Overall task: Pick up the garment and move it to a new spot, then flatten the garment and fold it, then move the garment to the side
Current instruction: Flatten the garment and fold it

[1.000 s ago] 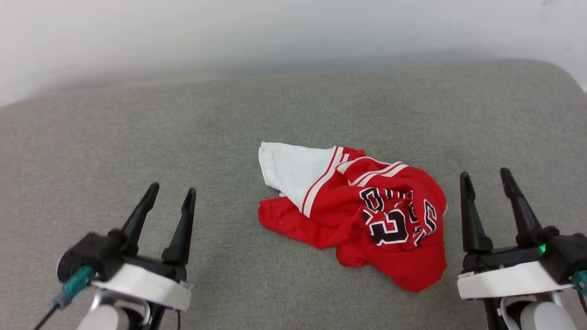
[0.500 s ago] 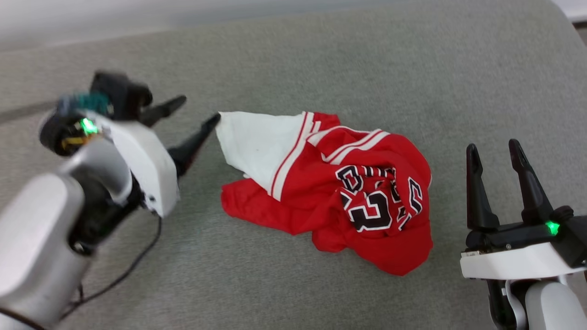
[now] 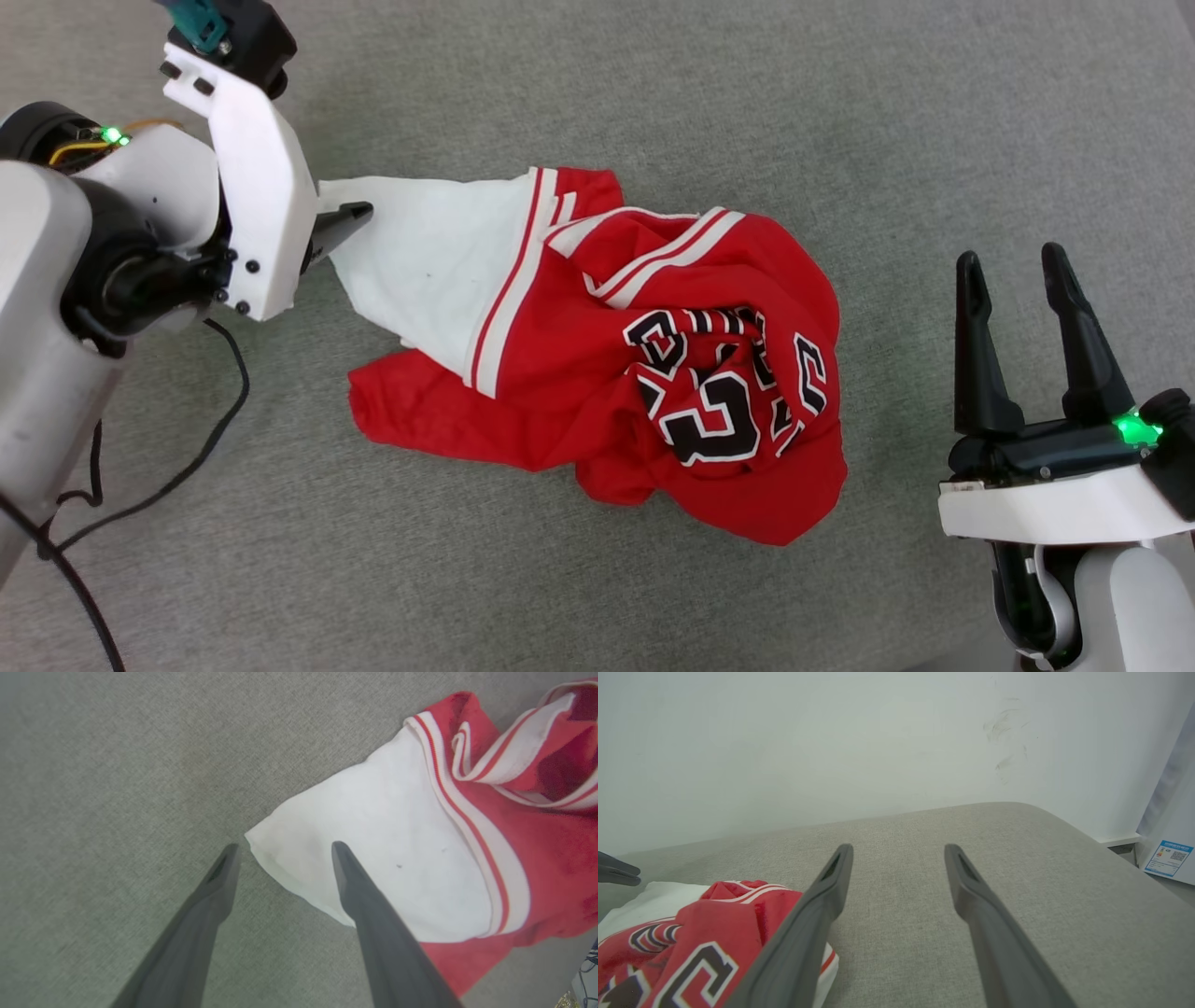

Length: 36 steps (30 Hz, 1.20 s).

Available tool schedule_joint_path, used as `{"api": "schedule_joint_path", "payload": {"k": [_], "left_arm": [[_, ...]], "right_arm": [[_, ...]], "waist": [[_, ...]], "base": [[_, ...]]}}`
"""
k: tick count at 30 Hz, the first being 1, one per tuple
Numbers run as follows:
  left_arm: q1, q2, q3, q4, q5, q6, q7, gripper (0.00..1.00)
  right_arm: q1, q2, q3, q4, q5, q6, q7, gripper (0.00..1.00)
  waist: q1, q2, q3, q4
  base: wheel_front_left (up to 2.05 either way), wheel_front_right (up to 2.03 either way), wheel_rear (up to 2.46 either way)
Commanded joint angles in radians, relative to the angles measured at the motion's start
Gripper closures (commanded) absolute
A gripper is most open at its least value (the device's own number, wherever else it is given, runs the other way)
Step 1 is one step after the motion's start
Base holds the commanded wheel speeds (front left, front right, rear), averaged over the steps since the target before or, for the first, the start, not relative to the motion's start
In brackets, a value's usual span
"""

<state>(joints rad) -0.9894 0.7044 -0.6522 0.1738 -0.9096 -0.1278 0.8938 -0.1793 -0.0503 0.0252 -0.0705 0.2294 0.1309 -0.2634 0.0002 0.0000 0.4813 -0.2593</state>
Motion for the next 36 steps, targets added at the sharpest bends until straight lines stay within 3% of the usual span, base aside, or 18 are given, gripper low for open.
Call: {"api": "schedule_joint_path", "payload": {"k": [1,8,9,10,11,16,21,36], "left_arm": [[-0.015,-0.006,-0.003,0.007,0.007,0.004,0.003,0.00],[-0.046,-0.039,-0.066,0.132,0.065,0.006,0.029,0.00],[-0.042,-0.036,-0.082,0.146,0.073,0.005,0.039,0.31],[-0.035,-0.031,-0.095,0.155,0.079,0.003,0.044,0.82],[-0.027,-0.031,-0.104,0.163,0.078,0.002,0.043,1.00],[-0.007,-0.025,-0.082,0.186,0.056,0.002,-0.037,1.00],[0.026,-0.025,-0.017,0.203,0.037,0.012,-0.198,1.00],[0.257,0.089,0.183,0.247,-0.021,0.079,-0.611,1.00]], "right_arm": [[-0.010,0.000,0.001,-0.007,0.005,0.000,-0.002,0.00],[-0.011,0.000,0.010,-0.004,0.009,0.000,-0.002,0.00],[-0.011,0.000,0.011,-0.004,0.008,0.000,-0.002,0.00],[-0.011,0.000,0.012,-0.005,0.006,0.000,-0.002,0.00],[-0.011,0.000,0.012,-0.005,0.005,0.000,-0.002,0.00],[-0.006,0.000,-0.001,-0.005,-0.006,0.000,-0.002,0.00],[0.009,0.000,-0.016,0.003,-0.017,0.000,-0.002,0.00],[0.037,0.000,-0.017,0.030,-0.088,0.000,-0.002,0.00]], "waist": [[-0.0002,0.0000,0.016,-0.014],[-0.0002,0.0000,0.034,-0.025],[-0.0002,0.0000,0.034,-0.026],[-0.0002,0.0000,0.033,-0.027],[-0.0002,0.0000,0.032,-0.027],[-0.0002,0.0000,0.019,-0.015],[-0.0002,0.0000,-0.015,0.022],[-0.0002,0.0000,-0.112,0.136]], "base": [[0.00,0.00,0.00],[0.00,0.00,0.00],[0.00,0.00,0.00],[0.00,0.00,0.00],[0.00,0.00,0.00],[0.00,0.00,0.00],[0.00,0.00,0.00],[0.00,0.00,0.00]]}}
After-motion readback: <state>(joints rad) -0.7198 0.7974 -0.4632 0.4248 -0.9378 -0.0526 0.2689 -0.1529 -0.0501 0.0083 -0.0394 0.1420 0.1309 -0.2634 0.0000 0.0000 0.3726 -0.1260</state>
